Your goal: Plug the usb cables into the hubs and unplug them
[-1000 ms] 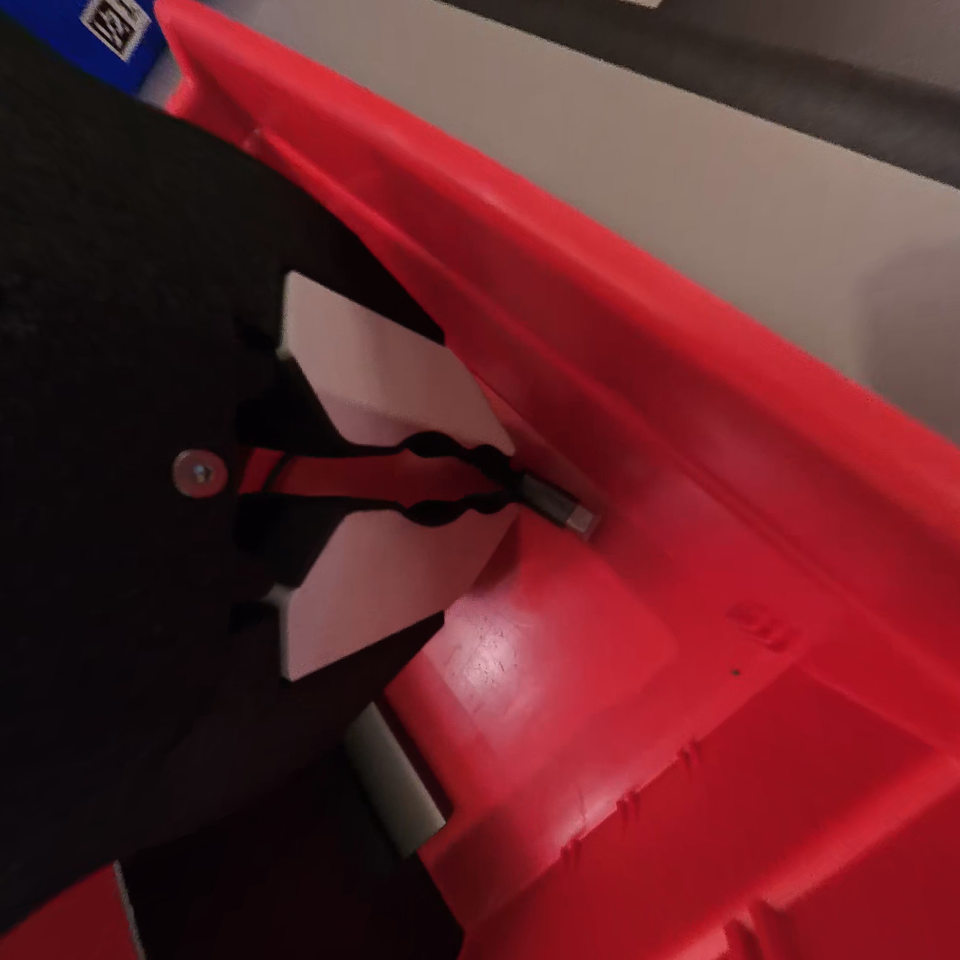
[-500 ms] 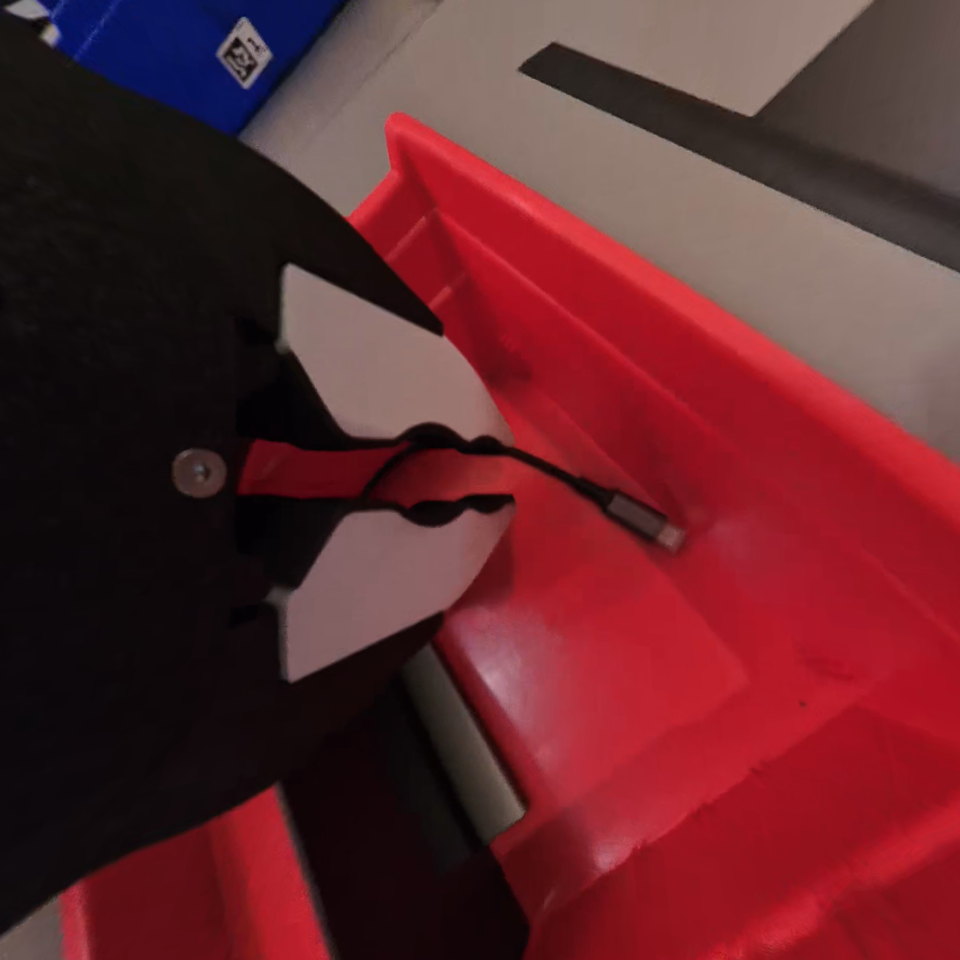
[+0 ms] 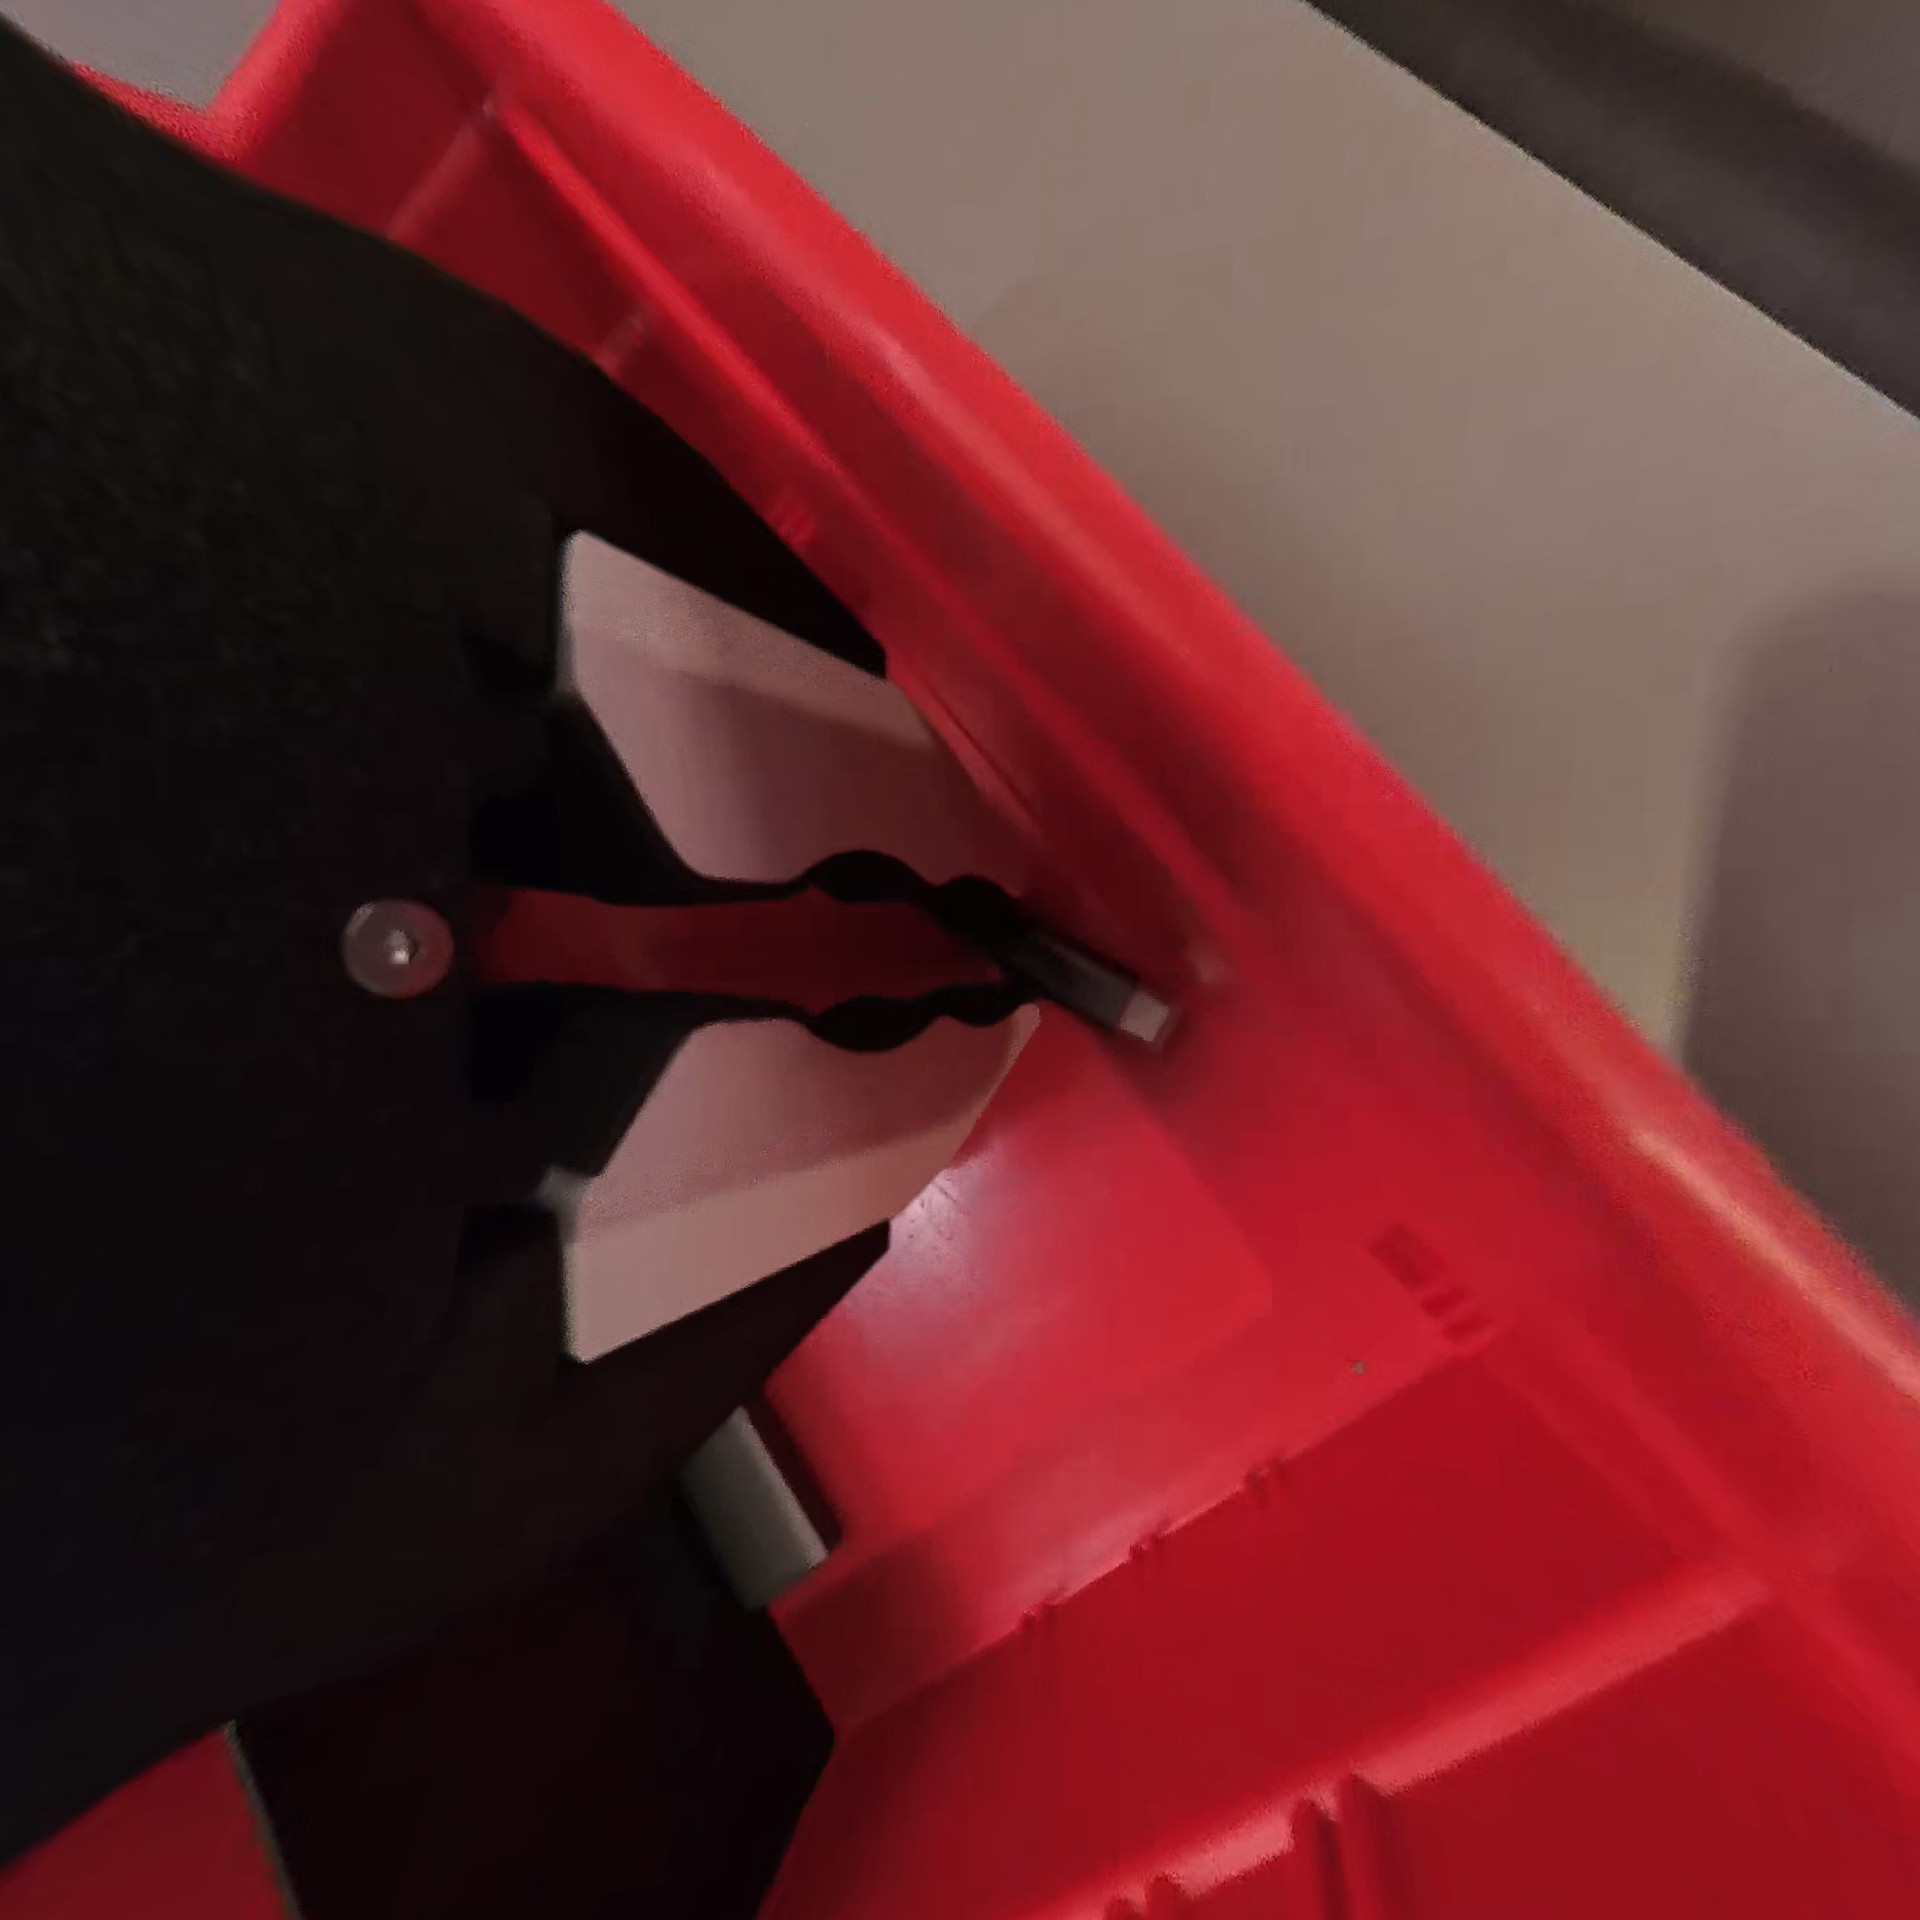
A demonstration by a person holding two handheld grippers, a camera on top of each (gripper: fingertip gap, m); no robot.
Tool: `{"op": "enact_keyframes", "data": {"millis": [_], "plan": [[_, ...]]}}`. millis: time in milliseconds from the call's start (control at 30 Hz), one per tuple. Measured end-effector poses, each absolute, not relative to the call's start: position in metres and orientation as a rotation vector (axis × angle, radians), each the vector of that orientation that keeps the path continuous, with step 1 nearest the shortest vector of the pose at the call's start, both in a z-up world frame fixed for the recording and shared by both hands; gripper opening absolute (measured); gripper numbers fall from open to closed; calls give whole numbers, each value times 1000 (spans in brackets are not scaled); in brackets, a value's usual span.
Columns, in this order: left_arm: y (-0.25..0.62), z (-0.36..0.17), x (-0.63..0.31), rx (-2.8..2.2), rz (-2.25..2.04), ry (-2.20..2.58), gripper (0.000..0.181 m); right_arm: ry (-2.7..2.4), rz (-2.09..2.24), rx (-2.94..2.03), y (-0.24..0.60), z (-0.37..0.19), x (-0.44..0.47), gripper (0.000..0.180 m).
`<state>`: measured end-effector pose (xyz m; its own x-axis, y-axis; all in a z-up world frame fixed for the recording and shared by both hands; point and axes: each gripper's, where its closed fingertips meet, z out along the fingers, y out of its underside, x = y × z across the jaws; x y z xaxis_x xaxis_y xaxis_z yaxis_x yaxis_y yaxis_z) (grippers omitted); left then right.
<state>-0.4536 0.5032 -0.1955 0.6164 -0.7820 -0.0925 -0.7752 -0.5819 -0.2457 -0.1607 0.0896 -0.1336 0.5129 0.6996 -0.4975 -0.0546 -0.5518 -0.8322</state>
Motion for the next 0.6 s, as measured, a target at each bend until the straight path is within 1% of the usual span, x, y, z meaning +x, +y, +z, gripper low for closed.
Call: {"op": "enact_keyframes", "data": {"millis": [33, 167, 300, 400, 600], "plan": [[503, -195, -455, -2569, 18, 1298, 12, -532, 1117, -1903, 90, -134, -161, 39], [504, -186, -458, -2437, 190, 1394, 10, -536, 1115, -1902, 89, -134, -163, 39], [501, -154, -461, -2328, 214, 1337, 9, -537, 1106, -1897, 88, -133, -163, 39], [497, -116, -467, -2236, 227, 1274, 9, -541, 1106, -1891, 87, -131, -164, 39], [478, -9, -481, -1982, 308, 1151, 8, -557, 1061, -1882, 90, -129, -165, 39]]}}
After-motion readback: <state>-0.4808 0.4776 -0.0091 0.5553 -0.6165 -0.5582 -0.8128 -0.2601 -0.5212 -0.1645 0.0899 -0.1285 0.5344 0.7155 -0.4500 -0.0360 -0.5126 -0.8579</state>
